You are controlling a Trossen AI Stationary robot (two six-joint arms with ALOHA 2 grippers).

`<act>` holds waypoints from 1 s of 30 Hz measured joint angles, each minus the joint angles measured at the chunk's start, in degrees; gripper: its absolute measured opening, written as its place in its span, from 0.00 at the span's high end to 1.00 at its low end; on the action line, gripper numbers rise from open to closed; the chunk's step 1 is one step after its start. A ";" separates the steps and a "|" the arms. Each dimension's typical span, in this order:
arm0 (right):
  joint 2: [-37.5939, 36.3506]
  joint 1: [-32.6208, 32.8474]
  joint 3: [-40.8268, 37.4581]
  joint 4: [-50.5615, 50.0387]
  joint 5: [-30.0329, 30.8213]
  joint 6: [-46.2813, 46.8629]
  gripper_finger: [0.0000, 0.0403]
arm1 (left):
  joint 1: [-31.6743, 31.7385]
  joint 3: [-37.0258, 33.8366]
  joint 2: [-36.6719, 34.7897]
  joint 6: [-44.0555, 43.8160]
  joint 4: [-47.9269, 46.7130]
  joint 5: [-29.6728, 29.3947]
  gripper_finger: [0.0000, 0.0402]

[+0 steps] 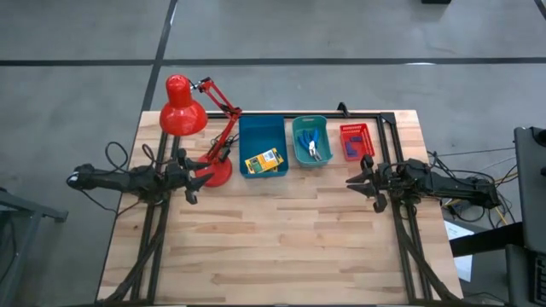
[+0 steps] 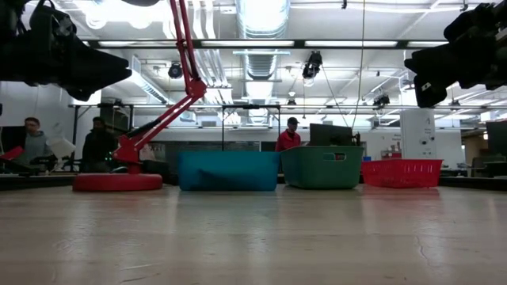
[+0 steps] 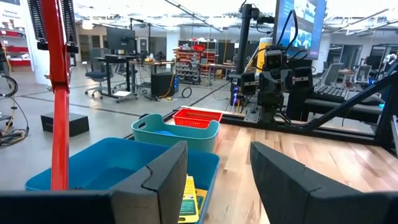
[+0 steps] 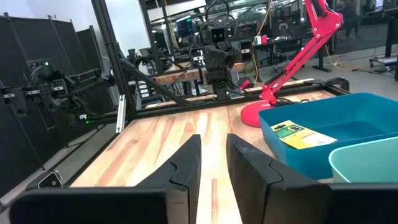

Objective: Pick & Place School Supplies
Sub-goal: Return to Home Position

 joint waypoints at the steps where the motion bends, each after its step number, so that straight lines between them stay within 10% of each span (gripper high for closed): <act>1: 0.00 0.00 0.00 0.00 0.00 0.00 0.81 | 0.00 0.00 0.02 0.00 0.02 0.00 0.55; 30: 0.00 0.00 0.00 -0.02 0.04 -0.02 0.80 | 0.00 0.00 0.02 0.00 0.50 0.07 0.55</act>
